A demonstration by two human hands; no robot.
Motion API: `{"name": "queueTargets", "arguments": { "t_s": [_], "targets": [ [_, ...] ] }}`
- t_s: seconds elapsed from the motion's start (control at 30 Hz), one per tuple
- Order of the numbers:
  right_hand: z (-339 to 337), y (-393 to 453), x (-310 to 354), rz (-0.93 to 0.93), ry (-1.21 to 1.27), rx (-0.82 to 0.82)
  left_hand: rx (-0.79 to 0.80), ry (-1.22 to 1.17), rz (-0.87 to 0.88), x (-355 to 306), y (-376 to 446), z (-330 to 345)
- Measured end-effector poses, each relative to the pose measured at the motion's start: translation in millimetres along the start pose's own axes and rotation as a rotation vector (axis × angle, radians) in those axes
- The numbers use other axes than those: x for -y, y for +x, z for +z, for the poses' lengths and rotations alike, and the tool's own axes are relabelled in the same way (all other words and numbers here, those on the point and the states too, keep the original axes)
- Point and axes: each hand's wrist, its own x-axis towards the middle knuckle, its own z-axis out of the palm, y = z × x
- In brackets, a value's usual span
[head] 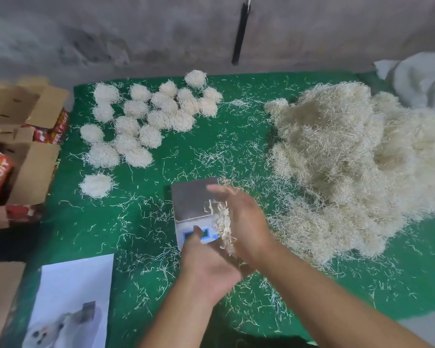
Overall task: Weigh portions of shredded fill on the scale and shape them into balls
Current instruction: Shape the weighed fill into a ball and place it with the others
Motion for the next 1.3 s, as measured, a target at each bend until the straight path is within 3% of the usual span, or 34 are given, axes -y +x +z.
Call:
{"name": "queueTargets", "arguments": {
  "t_s": [0.07, 0.2, 0.37, 0.47, 0.6, 0.7, 0.77, 0.83, 0.9, 1.0, 1.1, 1.3],
  "targets": [
    [9, -19, -11, -0.049, -0.097, 0.068, -0.017, 0.083, 0.063, -9, -10, -4],
    [27, -50, -36, -0.266, -0.467, 0.163, -0.209, 0.173, 0.29, 0, -22, -17],
    [41, -72, -52, -0.291, -0.537, 0.31, -0.298, 0.158, 0.471, 22, -30, -46],
    [47, -86, -61, -0.133, -0.382, 0.374, -0.434, 0.209, 0.527, 26, -32, -68],
    [34, -96, -52, 0.178, 0.002, 0.493, -0.533, 0.405, 0.682, 24, -32, -74],
    [12, -90, -36, 0.475, 0.37, 0.619, -0.594, 0.543, 0.913, 30, -30, -60],
    [-2, -81, -31, 0.62, 0.588, 0.601, -0.597, 0.713, 1.11, 41, -27, -53],
    [-11, -78, -27, 0.686, 0.616, 0.575, -0.564, 0.984, 1.263, 57, -21, -49],
    [-14, -80, -29, 0.671, 0.559, 0.552, -0.633, 1.211, 1.358, 68, -13, -53],
    [-13, -88, -50, 0.643, 0.464, 0.56, -0.776, 1.31, 1.29, 68, -7, -70],
    [-15, -97, -69, 0.644, 0.383, 0.608, -0.748, 1.221, 1.074, 72, -6, -95],
    [-8, -72, -80, 0.515, 0.102, 0.703, -0.77, 1.164, 1.015, 73, 3, -134]
  ]
}}
